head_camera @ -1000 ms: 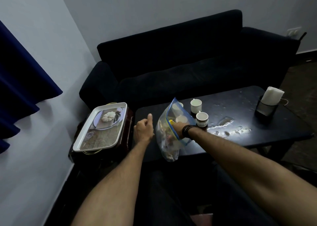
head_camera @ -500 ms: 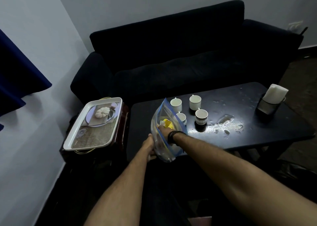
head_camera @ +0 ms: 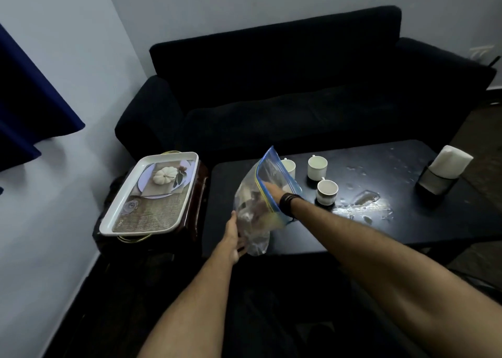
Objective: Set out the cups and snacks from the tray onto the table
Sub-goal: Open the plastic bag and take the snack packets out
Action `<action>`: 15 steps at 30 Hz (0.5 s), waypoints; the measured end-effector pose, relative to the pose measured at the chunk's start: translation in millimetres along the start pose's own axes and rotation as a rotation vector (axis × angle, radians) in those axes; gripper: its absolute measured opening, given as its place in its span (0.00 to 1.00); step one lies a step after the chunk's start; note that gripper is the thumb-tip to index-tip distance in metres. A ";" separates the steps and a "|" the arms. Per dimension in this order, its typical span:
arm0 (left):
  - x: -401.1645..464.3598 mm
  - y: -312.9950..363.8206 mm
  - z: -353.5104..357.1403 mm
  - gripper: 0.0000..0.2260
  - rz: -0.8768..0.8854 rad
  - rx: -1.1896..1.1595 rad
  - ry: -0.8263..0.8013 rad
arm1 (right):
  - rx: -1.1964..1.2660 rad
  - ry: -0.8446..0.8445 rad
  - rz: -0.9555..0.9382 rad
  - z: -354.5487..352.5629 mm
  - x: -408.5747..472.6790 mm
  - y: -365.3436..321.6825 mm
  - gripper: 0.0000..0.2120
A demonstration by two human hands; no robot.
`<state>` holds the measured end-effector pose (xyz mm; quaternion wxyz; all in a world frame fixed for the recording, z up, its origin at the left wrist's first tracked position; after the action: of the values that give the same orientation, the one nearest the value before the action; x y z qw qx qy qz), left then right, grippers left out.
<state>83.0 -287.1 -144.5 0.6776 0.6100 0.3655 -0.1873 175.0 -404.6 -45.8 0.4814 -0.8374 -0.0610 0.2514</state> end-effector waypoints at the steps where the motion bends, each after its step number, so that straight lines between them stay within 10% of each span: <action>1: -1.2 2.9 -5.6 0.30 0.036 -0.012 0.016 | 0.039 0.004 -0.023 -1.9 2.2 -4.6 0.23; 4: -8.1 18.5 -23.3 0.29 0.241 -0.027 0.076 | 0.113 0.041 -0.045 -5.4 12.0 -16.6 0.22; 10: -36.9 48.6 -54.6 0.57 0.643 0.207 0.255 | 0.182 -0.035 -0.181 27.4 13.4 -53.8 0.26; 15: -55.6 56.8 -83.4 0.60 0.704 0.588 0.724 | -0.113 -0.032 -0.403 52.1 5.6 -84.4 0.29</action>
<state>63.7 -206.8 -64.1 0.3331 0.8824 0.2818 0.1760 166.7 -317.7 1.4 0.4732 -0.8299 -0.2489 0.1593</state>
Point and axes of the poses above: each hand's wrist, its own x-axis towards the middle knuckle, its own z-axis out of the palm, y = z × x, the point moved 7 cm from there along x, towards the middle knuckle, and after that the axes turned 7 degrees about x, right-handed, at the moved point
